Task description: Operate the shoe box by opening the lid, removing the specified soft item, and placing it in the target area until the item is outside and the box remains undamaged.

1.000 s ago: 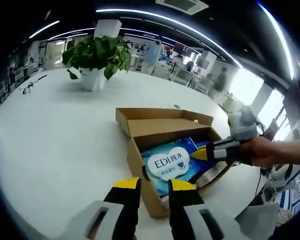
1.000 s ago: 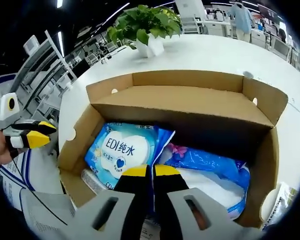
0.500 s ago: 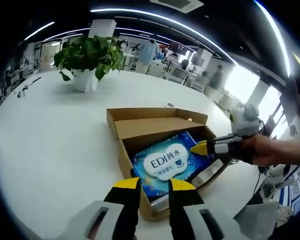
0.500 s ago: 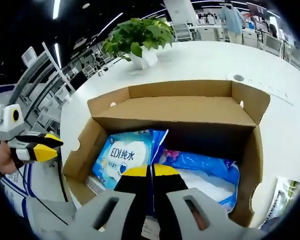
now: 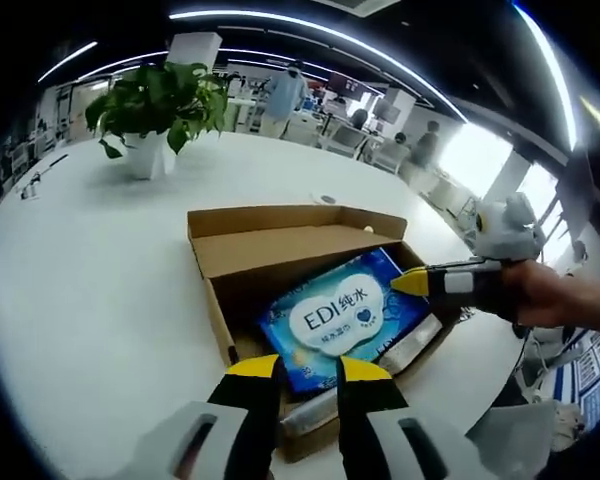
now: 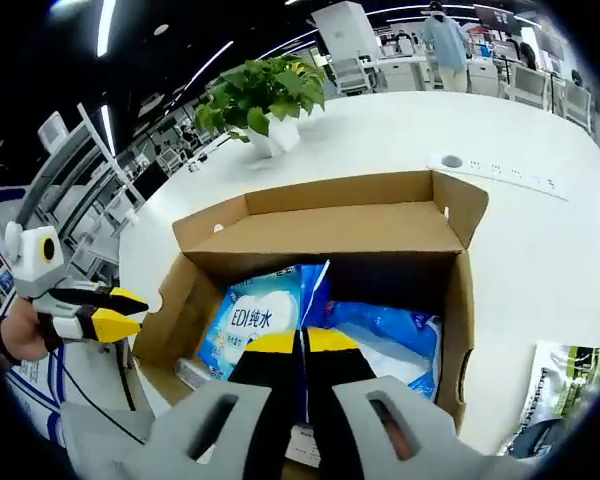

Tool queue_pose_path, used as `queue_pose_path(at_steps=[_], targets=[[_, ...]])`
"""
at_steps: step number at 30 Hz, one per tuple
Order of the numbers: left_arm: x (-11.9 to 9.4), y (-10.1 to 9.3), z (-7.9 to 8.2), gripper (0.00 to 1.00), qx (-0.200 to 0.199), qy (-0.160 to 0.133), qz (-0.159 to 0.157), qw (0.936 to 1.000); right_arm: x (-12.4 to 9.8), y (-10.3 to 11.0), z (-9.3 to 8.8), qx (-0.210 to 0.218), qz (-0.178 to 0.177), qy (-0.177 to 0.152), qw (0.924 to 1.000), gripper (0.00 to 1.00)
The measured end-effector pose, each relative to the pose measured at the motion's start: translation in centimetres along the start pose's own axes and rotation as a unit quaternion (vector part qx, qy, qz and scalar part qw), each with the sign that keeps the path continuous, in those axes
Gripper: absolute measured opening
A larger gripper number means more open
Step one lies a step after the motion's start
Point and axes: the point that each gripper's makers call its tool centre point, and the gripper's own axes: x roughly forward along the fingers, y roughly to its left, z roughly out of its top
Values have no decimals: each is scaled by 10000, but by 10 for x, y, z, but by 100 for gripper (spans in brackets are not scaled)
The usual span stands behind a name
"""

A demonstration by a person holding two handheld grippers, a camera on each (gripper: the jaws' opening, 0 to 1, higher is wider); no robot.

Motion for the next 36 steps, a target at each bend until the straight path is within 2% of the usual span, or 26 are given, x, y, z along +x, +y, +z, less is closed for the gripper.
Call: queue_pose_path(at_steps=[4, 10, 20, 28, 31, 33, 34, 36], targets=[[8, -10, -2, 22, 37, 85, -83, 9999, -9, -5, 1, 93, -41, -91, 9999, 0], [26, -11, 0, 22, 81, 229, -163, 9996, -19, -13, 6, 143, -104, -207, 9996, 0], [38, -20, -3, 22, 176, 405, -209, 9988, -33, -23, 14, 186, -184, -373, 9990, 0], [58, -12, -17, 22, 181, 782, -25, 9968, -31, -18, 8, 103, -44, -225, 9997, 0], [66, 1, -16, 21, 182, 943, 127, 9953, -31, -14, 5, 38, -19, -185, 9998, 0], [69, 1, -15, 21, 129, 935, 119, 9955, -30, -15, 3, -2, -33, -148, 9999, 0], [69, 3, -18, 21, 173, 1086, 237, 9937, -30, -16, 3, -1, -33, -146, 9999, 0], [72, 4, -20, 21, 240, 1192, 316, 9921, -31, -18, 2, -8, -78, -138, 9999, 0]])
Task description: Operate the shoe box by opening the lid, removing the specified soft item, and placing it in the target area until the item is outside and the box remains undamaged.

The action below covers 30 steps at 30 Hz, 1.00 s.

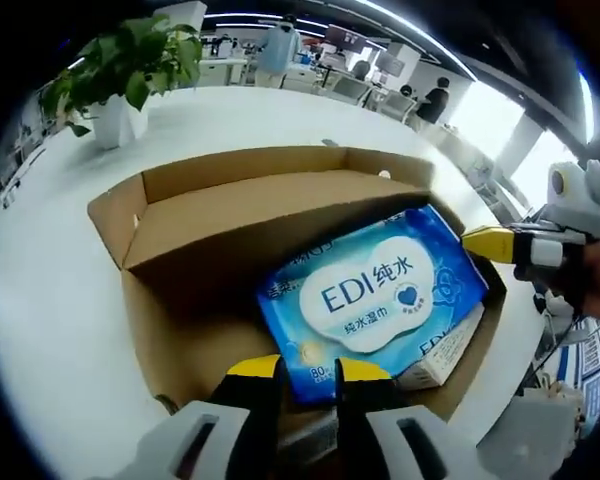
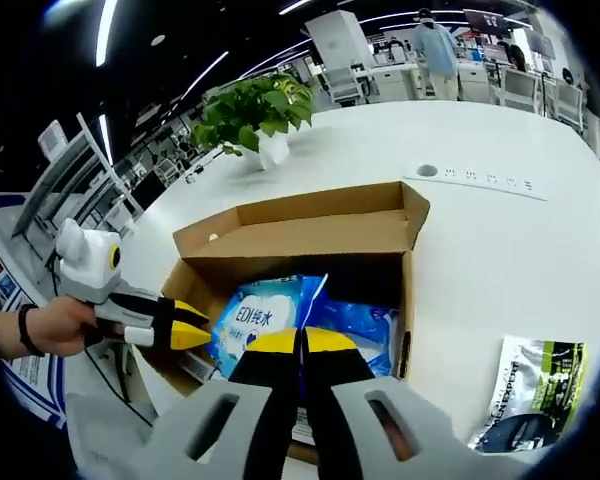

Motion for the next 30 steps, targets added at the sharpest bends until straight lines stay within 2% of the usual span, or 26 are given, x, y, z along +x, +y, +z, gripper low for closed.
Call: queue_pose_path(at_steps=[6, 8, 12, 15, 17, 24, 27, 30], targets=[[6, 4, -6, 21, 94, 259, 400, 9988, -5, -13, -1, 17, -131, 9, 9999, 0], [9, 6, -13, 21, 201, 495, 550, 9971, -7, -15, -2, 42, -124, 9, 9999, 0], [14, 8, -16, 21, -46, 622, 621, 9961, -7, -8, -3, 10, 24, -4, 10000, 0], [14, 8, -16, 21, -85, 687, 619, 9957, -3, -4, -6, -84, 117, 64, 9999, 0], [15, 8, -17, 20, -250, 682, 522, 9960, 1, -2, -8, -133, 147, 128, 9997, 0], [12, 5, -16, 18, -477, 599, 349, 9965, 8, 4, -7, -37, 281, 115, 9995, 2], [14, 4, -16, 18, -531, 589, 307, 9964, 7, 3, -4, 132, 333, 74, 9993, 4], [14, 4, -15, 16, -577, 573, 285, 9963, 6, 5, -1, 310, 472, 35, 9984, 11]])
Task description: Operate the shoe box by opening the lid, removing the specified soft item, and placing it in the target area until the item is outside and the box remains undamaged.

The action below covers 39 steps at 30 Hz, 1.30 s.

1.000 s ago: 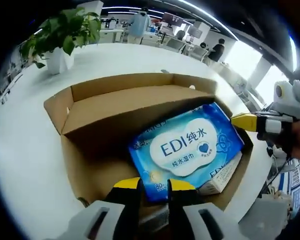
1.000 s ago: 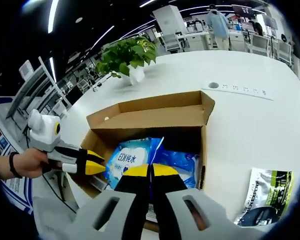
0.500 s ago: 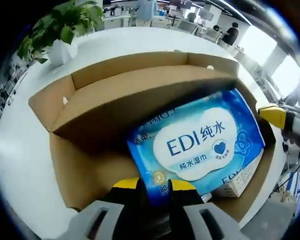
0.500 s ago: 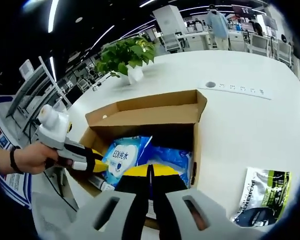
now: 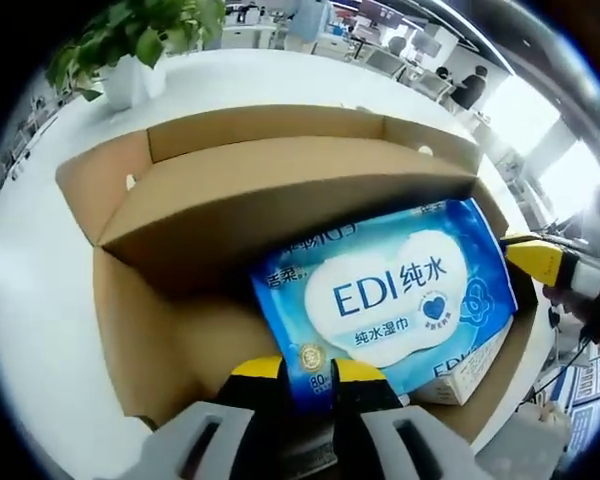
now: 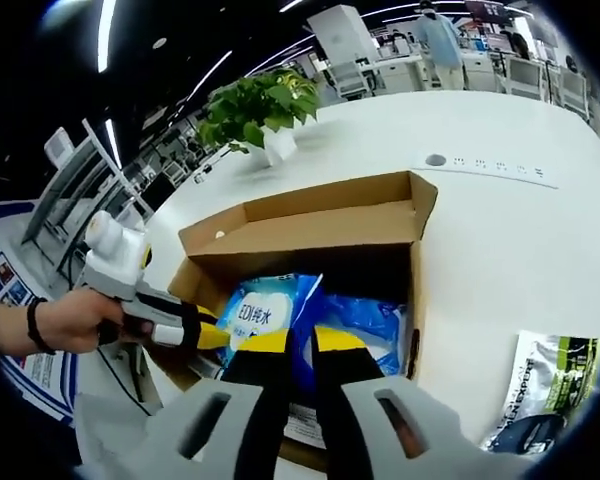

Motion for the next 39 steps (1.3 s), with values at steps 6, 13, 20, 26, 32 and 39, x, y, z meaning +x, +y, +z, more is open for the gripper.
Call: queue_pose_path(at_steps=[6, 13, 20, 26, 32, 39], targets=[[1, -2, 0, 12, -84, -32, -110, 9999, 6, 6, -15, -231, 91, 309, 9992, 17], [0, -3, 1, 6, -129, -96, -210, 9996, 20, 7, -26, -437, -123, 540, 9975, 6], [0, -12, 0, 2, -252, -254, -474, 9982, 13, 5, -20, -173, -248, 388, 9988, 0], [0, -24, 3, 2, -225, -389, -639, 9969, 1, 0, -13, -254, -320, 239, 9989, 0], [4, -21, 2, 5, -289, -292, -611, 9973, 2, -2, -15, -352, -421, 220, 9983, 0], [6, -23, 1, 9, -412, -261, -800, 9956, 1, -5, -17, -270, -422, 171, 9986, 0]])
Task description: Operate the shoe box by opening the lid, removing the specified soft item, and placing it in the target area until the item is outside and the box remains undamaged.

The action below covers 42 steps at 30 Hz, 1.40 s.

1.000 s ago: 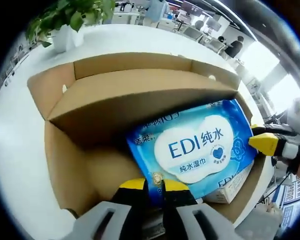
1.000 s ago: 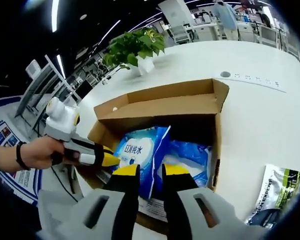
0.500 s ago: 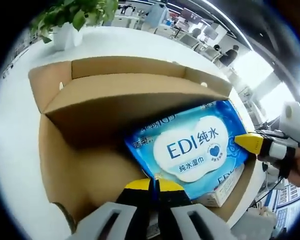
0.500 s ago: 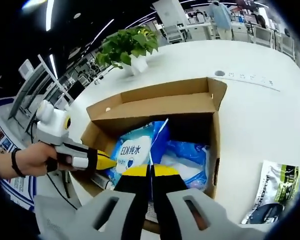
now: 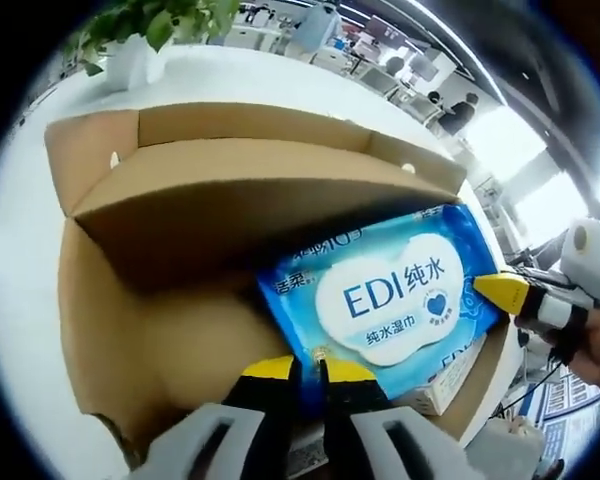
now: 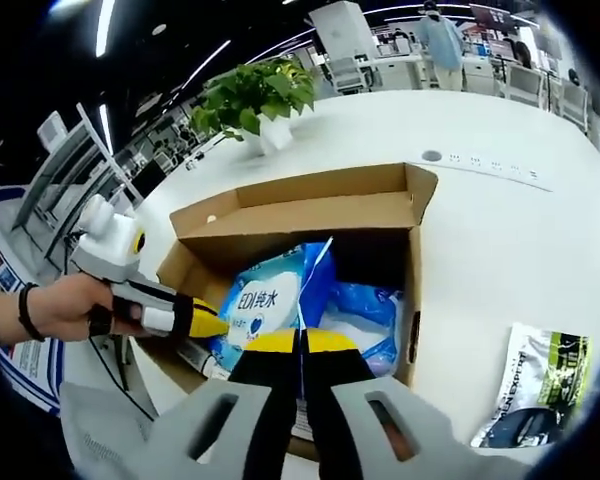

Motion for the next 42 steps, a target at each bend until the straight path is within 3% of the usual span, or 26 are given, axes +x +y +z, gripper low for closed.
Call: queue_pose_path(at_steps=[6, 12, 16, 26, 42], targets=[[-2, -3, 3, 2, -62, -175, -148, 9997, -6, -1, 1, 34, -11, -76, 10000, 0], [-10, -13, 12, 1, 129, -442, -185, 9988, -13, -4, 4, 37, -45, -153, 9999, 0], [-15, -19, 17, 0, 510, -541, -171, 9971, -19, -3, 9, 19, -20, -266, 9996, 0], [-29, -33, 32, 0, 517, -782, -188, 9954, -36, -4, 19, 18, -37, -516, 9987, 0], [-39, -77, 51, 0, 794, -1065, -339, 9906, -76, -24, 24, 114, -212, -851, 9961, 0]])
